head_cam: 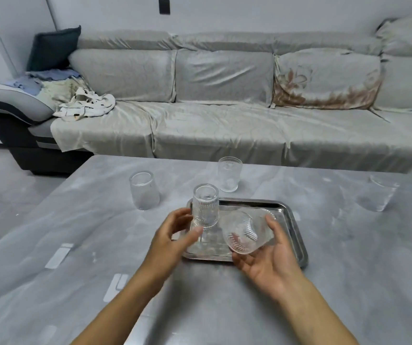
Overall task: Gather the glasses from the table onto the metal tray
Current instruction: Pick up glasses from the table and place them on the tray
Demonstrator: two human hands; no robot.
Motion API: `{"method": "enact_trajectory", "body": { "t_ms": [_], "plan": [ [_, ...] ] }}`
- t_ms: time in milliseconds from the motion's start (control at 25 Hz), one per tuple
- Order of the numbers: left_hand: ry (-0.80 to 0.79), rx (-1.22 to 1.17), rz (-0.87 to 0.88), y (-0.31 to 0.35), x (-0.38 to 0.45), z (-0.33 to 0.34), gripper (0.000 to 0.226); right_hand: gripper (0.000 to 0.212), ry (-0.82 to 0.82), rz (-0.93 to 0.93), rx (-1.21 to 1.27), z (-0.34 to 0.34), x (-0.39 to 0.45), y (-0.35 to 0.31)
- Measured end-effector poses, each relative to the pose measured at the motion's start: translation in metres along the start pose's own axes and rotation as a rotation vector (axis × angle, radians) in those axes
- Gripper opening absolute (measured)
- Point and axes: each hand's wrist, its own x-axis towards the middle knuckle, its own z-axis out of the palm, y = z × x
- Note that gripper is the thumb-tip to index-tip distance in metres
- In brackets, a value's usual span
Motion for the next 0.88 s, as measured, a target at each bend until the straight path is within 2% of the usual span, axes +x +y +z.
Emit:
{"method": "enact_trajectory", "body": {
  "t_ms": [40, 80, 120, 200, 320, 440, 640, 880],
  "plan": [
    [0.171, -0.023, -0.114, -0.008, 0.013, -0.003, 0.037, 0.055, 0.06, -0.043, -0.006, -0.002, 0.004, -0.008],
    [0.257, 0.078, -0.21, -0.016, 0.026, -0.006, 0.032, 0.049, 0.125, -0.115, -0.053, -0.001, 0.01, -0.015],
    [0.26, 0.21, -0.275, -0.024, 0.037, -0.008, 0.033, 0.047, 0.202, -0.218, -0.149, 0.0, 0.017, -0.021],
    [0.19, 0.449, -0.332, -0.042, 0.05, -0.008, 0.036, 0.056, 0.332, -0.474, -0.435, 0.002, 0.036, -0.03],
    [0.172, 0.609, -0.361, -0.061, 0.06, -0.004, 0.023, 0.071, 0.371, -0.661, -0.784, 0.002, 0.063, -0.04],
    [0.189, 0.635, -0.349, -0.066, 0.065, -0.003, 0.01, 0.077, 0.33, -0.722, -1.028, -0.003, 0.089, -0.045],
    [0.2, 0.63, -0.31, -0.071, 0.069, -0.002, 0.005, 0.089, 0.261, -0.755, -1.253, -0.003, 0.119, -0.03],
    [0.195, 0.646, -0.296, -0.071, 0.069, -0.003, 0.008, 0.097, 0.215, -0.648, -1.294, -0.008, 0.128, -0.023]
  ]
}}
